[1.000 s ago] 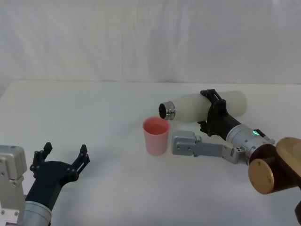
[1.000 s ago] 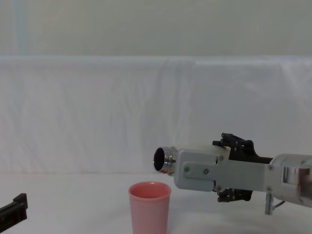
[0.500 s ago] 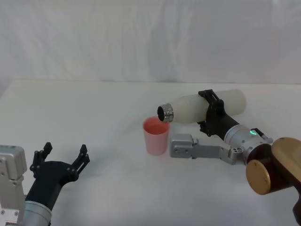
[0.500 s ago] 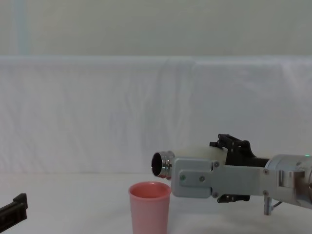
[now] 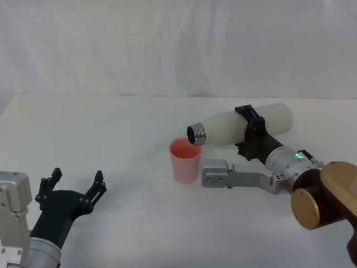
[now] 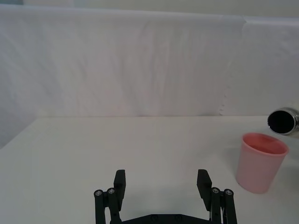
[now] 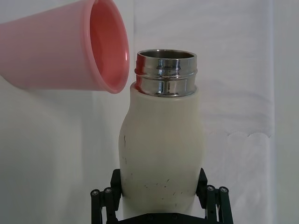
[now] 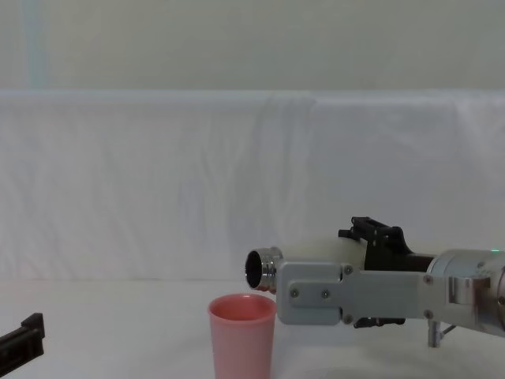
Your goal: Grasp the thermos with one hand and pour water into the cup lid.
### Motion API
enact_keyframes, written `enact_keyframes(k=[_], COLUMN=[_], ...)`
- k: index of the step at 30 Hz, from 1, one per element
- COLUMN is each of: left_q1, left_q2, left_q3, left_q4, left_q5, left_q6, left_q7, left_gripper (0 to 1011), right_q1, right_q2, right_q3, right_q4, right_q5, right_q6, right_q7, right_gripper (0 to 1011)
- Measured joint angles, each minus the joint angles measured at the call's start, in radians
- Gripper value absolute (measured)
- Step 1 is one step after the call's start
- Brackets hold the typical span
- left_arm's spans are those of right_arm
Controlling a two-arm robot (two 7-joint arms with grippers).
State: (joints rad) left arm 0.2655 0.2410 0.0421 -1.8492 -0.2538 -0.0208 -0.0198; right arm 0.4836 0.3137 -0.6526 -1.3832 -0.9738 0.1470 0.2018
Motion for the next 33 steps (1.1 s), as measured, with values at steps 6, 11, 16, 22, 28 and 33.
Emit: enact_keyframes(k=[6,11,16,22,28,33], left_q1=[0.000,0.000,0.000,0.000,0.000,0.000], left_q2=[0.000,0.000,0.000,0.000,0.000,0.000], left_q3=[0.000,0.000,0.000,0.000,0.000,0.000], left_q4=[0.000,0.000,0.000,0.000,0.000,0.000], left_q5=[0.000,0.000,0.000,0.000,0.000,0.000], left_q6=[0.000,0.000,0.000,0.000,0.000,0.000], left_q7=[0.000,0.000,0.000,0.000,0.000,0.000], left_gripper=[1001,1001,1001,1001,1001,1001], right_q1=[0.002,0.004,0.006,0.010,0.014,0.014], right_q2=[0.008,0.012,0.013,0.014,0.018,0.021], right_q3=[-0.005,-0.007,-0.008,-0.013,-0.020,-0.025], right_q4=[-0.004,-0.008,-0.008,-0.008,-0.008,-0.009], right_q5=[-0.014,-0.021,-0.025,-0.034,-0.047,-0.056], right_q6=[0.003,0.005,0.005,0.005,0.006,0.008], right_q7=[0.002,0.003,0.005,0.006,0.007,0.008], right_gripper=[951,951,951,951,951,951])
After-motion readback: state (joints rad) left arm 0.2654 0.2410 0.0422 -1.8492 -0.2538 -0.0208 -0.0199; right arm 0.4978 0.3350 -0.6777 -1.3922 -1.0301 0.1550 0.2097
